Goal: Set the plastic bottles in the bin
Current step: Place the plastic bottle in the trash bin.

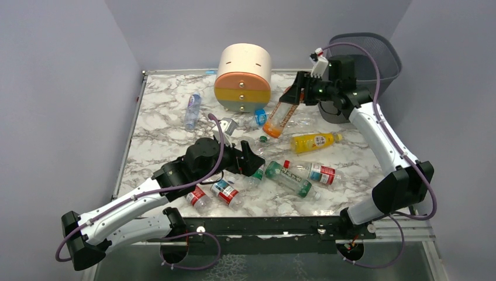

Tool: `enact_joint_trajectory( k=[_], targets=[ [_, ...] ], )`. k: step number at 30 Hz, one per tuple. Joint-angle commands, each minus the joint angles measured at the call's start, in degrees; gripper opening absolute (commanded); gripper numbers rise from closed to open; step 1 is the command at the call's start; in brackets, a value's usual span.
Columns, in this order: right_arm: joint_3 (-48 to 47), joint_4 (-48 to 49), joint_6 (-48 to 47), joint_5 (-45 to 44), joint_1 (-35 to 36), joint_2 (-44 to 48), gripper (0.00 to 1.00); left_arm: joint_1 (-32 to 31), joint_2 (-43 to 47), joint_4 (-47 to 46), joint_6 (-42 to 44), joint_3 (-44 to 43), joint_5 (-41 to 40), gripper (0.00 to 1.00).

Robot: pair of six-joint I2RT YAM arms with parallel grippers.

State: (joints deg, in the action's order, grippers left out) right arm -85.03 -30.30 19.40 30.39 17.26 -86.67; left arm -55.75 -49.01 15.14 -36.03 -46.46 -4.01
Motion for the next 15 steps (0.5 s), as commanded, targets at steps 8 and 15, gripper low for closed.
enact_joint_trajectory(
  k=[8, 15],
  targets=[
    [-19.58, -3.85, -0.01, 1.12, -16.91, -3.52, 0.45, -0.39, -2.42, -2.9, 1.0, 0.64, 0.84, 0.99],
    [-30.05, 0.8, 5.8, -1.05, -27.11, -6.21, 0.46, -0.34, -4.41, -3.87, 0.62, 0.64, 1.61, 0.99]
  ],
)
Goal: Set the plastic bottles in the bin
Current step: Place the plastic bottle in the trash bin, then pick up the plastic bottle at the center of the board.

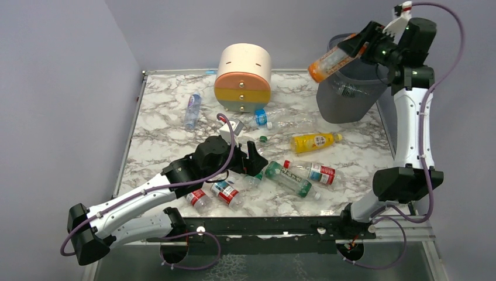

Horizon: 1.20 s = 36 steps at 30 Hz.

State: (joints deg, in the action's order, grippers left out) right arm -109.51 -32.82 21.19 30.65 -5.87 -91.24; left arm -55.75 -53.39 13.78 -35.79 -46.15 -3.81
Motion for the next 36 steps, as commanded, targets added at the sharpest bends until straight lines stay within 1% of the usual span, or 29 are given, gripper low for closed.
enact_joint_trajectory(
  k=[1, 4, 8, 11, 15, 16, 17, 19, 20, 21, 28, 31, 33, 36],
  targets=[
    [-6.13, 4.34, 5.01, -1.98, -5.34, -1.85, 0.46, -0.37, -0.15, -2.56, 0.37, 0.32, 1.49, 0.99],
    [-6.13, 7.05, 7.75, -4.31, -8.32, -2.16, 0.46, -0.33, -0.41, -2.5, 0.5, 0.36, 1.45, 0.99],
    [-3.98, 8.32, 8.89, -11.33, -10.45, -2.23, 0.46, -0.34, -0.44, -2.05, 0.62, 0.34, 1.22, 0.99],
    [-1.51, 10.16, 9.57, -16.25, -11.06, -1.77, 0.46, -0.36, -0.34, -1.78, 0.72, 0.36, 0.95, 0.99],
    [-0.98, 11.37, 10.43, -18.52, -11.09, -3.1, 0.47, -0.38, -0.49, -1.61, 0.81, 0.11, 0.98, 0.99],
    [-0.79, 11.48, 10.71, -18.56, -11.09, -3.48, 0.5, -0.38, -0.5, -1.57, 0.85, 0.01, 0.93, 0.99],
    [-0.67, 11.58, 10.91, -18.41, -11.09, -3.87, 0.56, -0.33, -0.51, -1.52, 0.85, 0.01, 0.85, 0.99],
    [-0.17, 11.53, 11.1, -18.03, -11.07, -4.61, 0.7, -0.35, -0.43, -1.39, 0.89, -0.12, 0.72, 0.99],
    [0.02, 11.45, 11.29, -17.83, -11.09, -4.72, 0.78, -0.39, -0.3, -1.33, 0.85, -0.02, 0.67, 0.99],
    [0.22, 11.46, 11.4, -17.56, -11.09, -4.88, 0.82, -0.34, -0.17, -1.3, 0.82, 0.0, 0.6, 0.99],
    [0.45, 11.58, 11.59, -16.05, -11.09, -4.2, 0.9, -0.36, 0.56, -0.94, 1.22, -0.03, -0.2, 0.99],
    [0.29, 11.84, 11.76, -14.21, -11.09, -3.27, 0.91, -0.33, 0.46, -0.79, 1.34, -0.17, -0.32, 0.99],
    [0.79, 12.31, 12.11, -11.93, -11.09, -2.34, 0.91, -0.34, 0.39, -0.98, 1.17, -0.01, -0.39, 0.99],
    [3.14, 14.32, 13.81, -5.57, -11.05, -0.82, 0.91, -0.33, 0.08, -1.42, 0.86, 0.41, -0.11, 0.99]
  ],
)
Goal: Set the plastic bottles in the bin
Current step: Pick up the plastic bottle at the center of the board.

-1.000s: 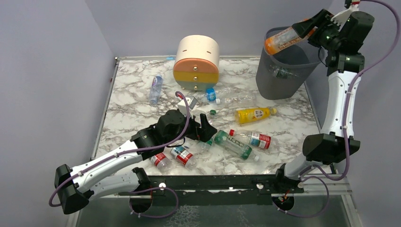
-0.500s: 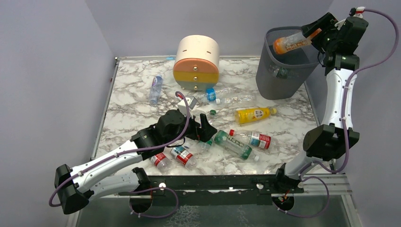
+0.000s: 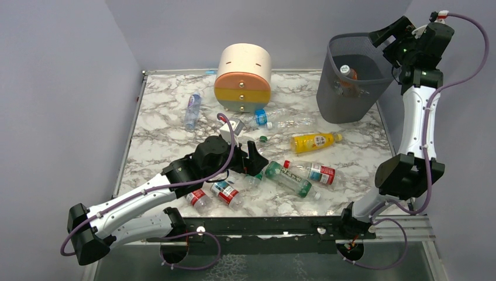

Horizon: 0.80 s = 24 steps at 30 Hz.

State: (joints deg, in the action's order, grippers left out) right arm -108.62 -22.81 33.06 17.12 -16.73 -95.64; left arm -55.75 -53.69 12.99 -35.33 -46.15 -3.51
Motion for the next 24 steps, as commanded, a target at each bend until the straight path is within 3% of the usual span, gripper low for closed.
enact_joint_trajectory(
  k=[1, 4, 9, 24],
  targets=[
    [3.5, 5.47, 2.49, 10.75, -0.07, 4.18, 0.91, -0.38, 0.31, -0.79, 0.23, 0.57, -0.27, 0.99],
    [7.15, 7.91, 2.89, 16.74, 1.76, 5.95, 1.0, -0.33, 0.41, -1.0, 0.01, 1.04, 0.12, 0.99],
    [11.94, 10.61, 3.03, 23.41, 6.26, 8.67, 1.0, -0.33, 0.24, -1.66, -0.01, 1.8, 0.58, 0.99],
    [25.29, 10.33, -0.5, 26.18, 21.52, 15.42, 1.0, -0.28, 0.69, -3.14, 0.22, 3.51, 0.26, 0.99]
  ],
)
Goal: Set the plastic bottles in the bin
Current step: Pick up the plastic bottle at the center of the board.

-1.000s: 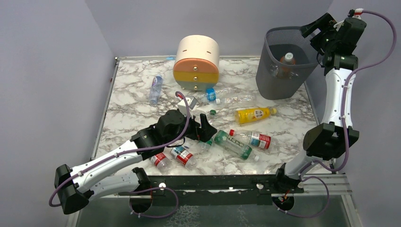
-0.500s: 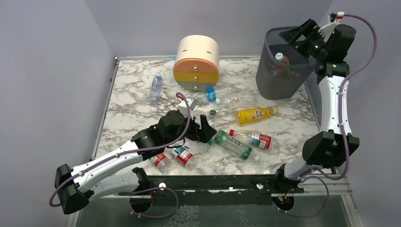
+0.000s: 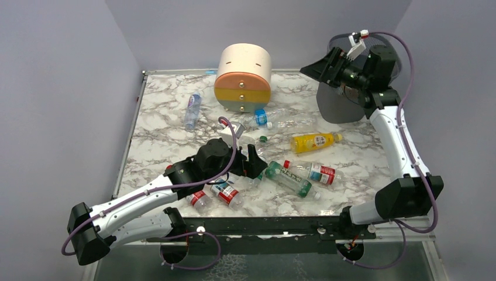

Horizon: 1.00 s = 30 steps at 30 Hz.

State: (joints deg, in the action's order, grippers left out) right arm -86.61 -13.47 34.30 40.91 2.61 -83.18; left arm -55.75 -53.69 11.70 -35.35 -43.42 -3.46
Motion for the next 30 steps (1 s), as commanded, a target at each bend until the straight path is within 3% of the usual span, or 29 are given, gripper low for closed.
enact_joint_trajectory(
  k=[1, 13, 30],
  targets=[
    [4.42, 0.76, -1.9, 2.55, 2.82, 3.45, 1.0, -0.32, 0.63, -1.8, 0.3, 0.79, 0.16, 0.99],
    [16.29, 0.0, -3.43, 1.99, 11.22, 8.63, 1.0, -0.33, 0.13, 0.22, 0.54, 0.41, -1.56, 0.99],
    [29.41, 0.8, -5.39, 4.16, 11.88, 14.71, 1.0, -0.33, -4.69, 7.32, -2.43, -1.37, -7.38, 0.99]
  ],
)
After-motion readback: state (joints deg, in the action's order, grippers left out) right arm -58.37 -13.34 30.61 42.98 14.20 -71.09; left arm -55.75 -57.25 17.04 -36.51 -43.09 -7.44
